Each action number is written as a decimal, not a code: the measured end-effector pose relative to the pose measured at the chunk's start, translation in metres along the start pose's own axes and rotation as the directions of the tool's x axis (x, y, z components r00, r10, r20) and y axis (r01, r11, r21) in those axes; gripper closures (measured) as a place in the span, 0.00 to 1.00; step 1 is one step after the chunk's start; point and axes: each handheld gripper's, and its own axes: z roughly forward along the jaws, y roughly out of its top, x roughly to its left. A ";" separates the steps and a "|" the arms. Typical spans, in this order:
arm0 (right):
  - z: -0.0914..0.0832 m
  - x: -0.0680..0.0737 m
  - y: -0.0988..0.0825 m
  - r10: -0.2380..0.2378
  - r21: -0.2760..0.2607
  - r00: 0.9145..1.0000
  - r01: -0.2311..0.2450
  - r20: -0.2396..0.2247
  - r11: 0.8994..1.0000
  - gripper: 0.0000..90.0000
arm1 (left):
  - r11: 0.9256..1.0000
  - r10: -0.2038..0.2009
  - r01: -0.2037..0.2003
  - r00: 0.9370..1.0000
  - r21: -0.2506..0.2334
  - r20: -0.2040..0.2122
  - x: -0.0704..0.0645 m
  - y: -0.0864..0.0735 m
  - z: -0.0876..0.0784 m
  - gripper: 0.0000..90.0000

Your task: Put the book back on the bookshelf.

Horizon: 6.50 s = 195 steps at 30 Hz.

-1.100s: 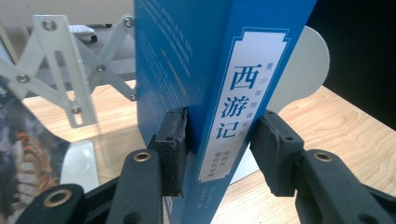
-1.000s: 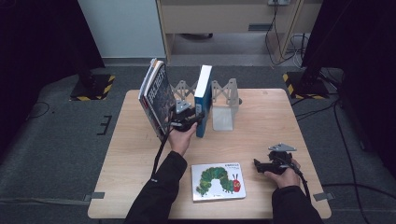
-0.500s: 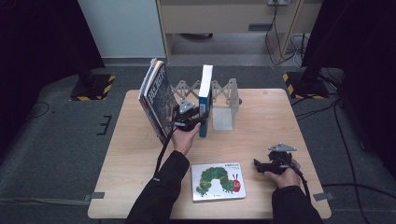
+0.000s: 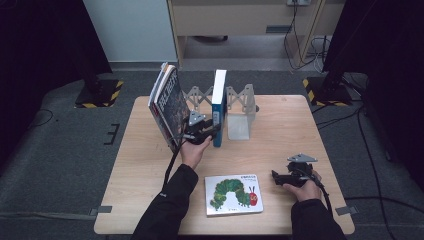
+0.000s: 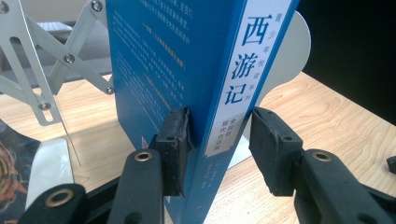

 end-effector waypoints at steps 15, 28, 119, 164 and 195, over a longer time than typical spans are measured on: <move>0.000 0.000 0.000 -0.002 0.000 1.000 0.002 -0.002 1.000 0.05 | 0.999 -0.016 0.016 1.000 0.028 -0.020 -0.013 0.009 0.009 0.64; 0.000 0.000 0.000 0.001 0.001 1.000 -0.001 -0.004 1.000 0.05 | 0.999 -0.041 0.041 0.999 0.018 -0.006 -0.016 0.011 0.013 0.63; -0.033 0.064 0.004 0.029 -0.017 0.946 -0.037 -0.321 0.999 0.34 | 0.919 0.025 -0.075 0.991 0.386 0.134 -0.023 -0.123 -0.088 0.31; -0.020 0.086 -0.003 0.063 0.041 0.932 -0.051 -0.356 0.998 0.43 | 0.938 0.017 -0.059 0.992 0.341 0.125 -0.040 -0.138 -0.073 0.12; -0.034 0.073 0.004 0.170 -0.025 0.880 -0.202 -0.443 0.979 0.49 | 0.922 -0.054 -0.016 0.984 0.387 0.170 -0.048 -0.135 -0.078 0.21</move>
